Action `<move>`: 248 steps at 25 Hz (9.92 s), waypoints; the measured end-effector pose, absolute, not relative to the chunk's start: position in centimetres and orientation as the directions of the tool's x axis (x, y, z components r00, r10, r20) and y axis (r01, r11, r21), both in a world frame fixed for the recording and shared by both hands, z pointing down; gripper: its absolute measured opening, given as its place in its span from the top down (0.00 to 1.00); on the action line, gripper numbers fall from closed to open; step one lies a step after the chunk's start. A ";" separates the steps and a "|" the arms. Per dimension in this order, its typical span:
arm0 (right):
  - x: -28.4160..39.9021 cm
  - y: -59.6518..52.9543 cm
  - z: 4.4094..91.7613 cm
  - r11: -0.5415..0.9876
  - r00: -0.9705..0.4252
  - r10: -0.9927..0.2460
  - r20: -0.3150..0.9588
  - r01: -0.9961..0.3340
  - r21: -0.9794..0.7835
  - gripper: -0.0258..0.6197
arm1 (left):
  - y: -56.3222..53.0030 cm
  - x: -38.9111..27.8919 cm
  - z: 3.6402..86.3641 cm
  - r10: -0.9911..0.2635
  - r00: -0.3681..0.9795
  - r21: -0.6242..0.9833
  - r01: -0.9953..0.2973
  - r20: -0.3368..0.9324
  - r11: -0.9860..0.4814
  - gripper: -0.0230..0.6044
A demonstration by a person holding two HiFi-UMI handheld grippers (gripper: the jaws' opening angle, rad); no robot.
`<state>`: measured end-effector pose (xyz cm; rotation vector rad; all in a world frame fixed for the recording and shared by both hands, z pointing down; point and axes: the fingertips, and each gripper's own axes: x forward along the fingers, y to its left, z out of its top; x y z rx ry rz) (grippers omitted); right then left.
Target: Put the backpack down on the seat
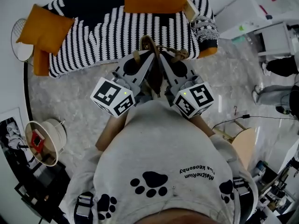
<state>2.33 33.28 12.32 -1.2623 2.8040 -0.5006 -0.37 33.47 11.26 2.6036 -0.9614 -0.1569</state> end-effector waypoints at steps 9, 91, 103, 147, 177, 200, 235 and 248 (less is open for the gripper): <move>0.5 30.4 13.3 0.641 -0.696 -0.710 0.108 -0.702 -0.311 0.90 | 30.8 -2.2 12.2 -0.667 0.745 0.372 -0.624 0.016 -0.687 0.93; -2.7 -9.3 51.0 0.709 -0.723 -0.588 0.363 -0.677 -0.200 0.90 | -8.8 -4.1 50.0 -0.592 0.747 0.406 -0.663 0.302 -0.629 0.93; -5.1 -10.6 57.6 0.667 -0.657 -0.591 0.468 -0.724 -0.175 0.90 | -10.0 -6.3 56.6 -0.558 0.749 0.393 -0.662 0.357 -0.638 0.93; 0.5 -10.3 63.2 0.613 -0.464 -0.454 0.760 -0.782 -0.112 0.77 | -9.5 -3.7 61.9 -0.384 0.741 0.483 -0.658 0.550 -0.577 0.69; 4.5 -7.3 64.3 0.548 -0.346 -0.438 0.830 -0.834 -0.058 0.58 | -5.5 -4.0 62.9 -0.406 0.628 0.396 -0.755 0.664 -0.522 0.57; 3.7 -6.9 47.4 0.485 -0.412 -0.576 0.706 -0.868 -0.111 0.91 | -6.4 -1.3 45.2 -0.551 0.636 0.319 -0.761 0.540 -0.565 0.93; 3.2 0.9 18.6 0.524 -0.504 -0.808 0.306 -0.852 -0.021 0.91 | 0.8 -0.7 17.4 -0.772 0.595 0.150 -0.803 0.223 -0.576 0.93; 3.3 2.7 18.3 0.547 -0.532 -0.815 0.230 -0.837 0.001 0.91 | 2.7 -0.7 18.3 -0.784 0.588 0.132 -0.809 0.201 -0.573 0.93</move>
